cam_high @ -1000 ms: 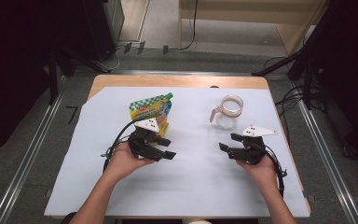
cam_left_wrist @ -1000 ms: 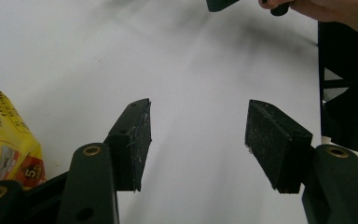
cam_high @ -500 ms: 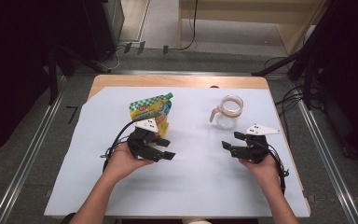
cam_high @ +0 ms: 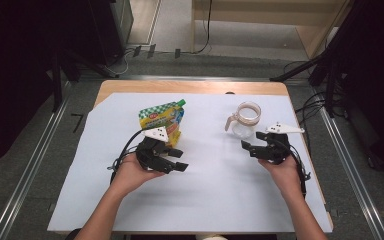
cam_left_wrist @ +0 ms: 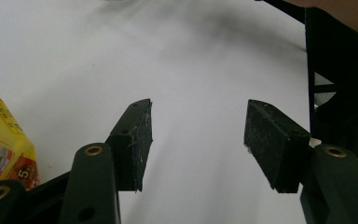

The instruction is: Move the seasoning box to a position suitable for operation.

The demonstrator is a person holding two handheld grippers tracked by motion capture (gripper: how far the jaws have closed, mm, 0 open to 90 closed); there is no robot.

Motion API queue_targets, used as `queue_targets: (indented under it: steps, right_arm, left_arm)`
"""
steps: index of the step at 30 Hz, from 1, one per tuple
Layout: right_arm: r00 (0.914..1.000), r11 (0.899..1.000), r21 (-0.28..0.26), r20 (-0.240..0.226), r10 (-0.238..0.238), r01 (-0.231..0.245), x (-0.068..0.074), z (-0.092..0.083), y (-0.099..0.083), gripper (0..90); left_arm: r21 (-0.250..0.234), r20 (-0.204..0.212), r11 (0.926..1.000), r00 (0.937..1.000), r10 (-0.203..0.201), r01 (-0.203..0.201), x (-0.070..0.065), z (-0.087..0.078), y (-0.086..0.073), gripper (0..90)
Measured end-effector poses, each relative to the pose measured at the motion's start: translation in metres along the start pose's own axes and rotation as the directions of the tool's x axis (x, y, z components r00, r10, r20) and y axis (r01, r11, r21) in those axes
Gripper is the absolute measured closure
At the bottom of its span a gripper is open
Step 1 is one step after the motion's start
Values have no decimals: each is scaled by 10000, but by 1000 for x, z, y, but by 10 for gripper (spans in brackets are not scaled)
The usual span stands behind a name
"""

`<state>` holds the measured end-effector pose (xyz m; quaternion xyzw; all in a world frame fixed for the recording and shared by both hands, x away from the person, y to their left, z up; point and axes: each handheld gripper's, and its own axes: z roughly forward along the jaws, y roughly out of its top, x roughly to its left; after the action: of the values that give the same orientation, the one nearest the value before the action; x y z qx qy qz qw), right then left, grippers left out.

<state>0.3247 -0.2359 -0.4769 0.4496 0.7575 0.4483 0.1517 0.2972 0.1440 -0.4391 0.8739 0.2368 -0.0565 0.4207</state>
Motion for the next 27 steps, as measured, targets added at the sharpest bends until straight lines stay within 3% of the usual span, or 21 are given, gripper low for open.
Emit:
queue_targets:
  steps: [6, 13, 20, 27]
  right_arm:
    - [9969, 9982, 22, 500, 600, -602, -16, 8, 10, 159]
    - [9936, 9983, -133, 972, 583, -573, -19, 31, 17, 136]
    - [9787, 9972, -605, 1977, 550, -438, -20, 59, 12, 130]
    - [9681, 9889, -1337, 2317, 949, -650, -19, 78, 7, 98]
  left_arm:
    - [22, -17, 10000, 10000, -8, 8, 1, 0, -1, 422]
    - [37, 38, 10000, 10000, 53, -53, 0, 1, 0, 421]
    - [27, 95, 10000, 9999, 42, -42, 1, 1, -1, 420]
    - [52, 112, 10000, 9999, 34, -35, 2, 2, -1, 420]
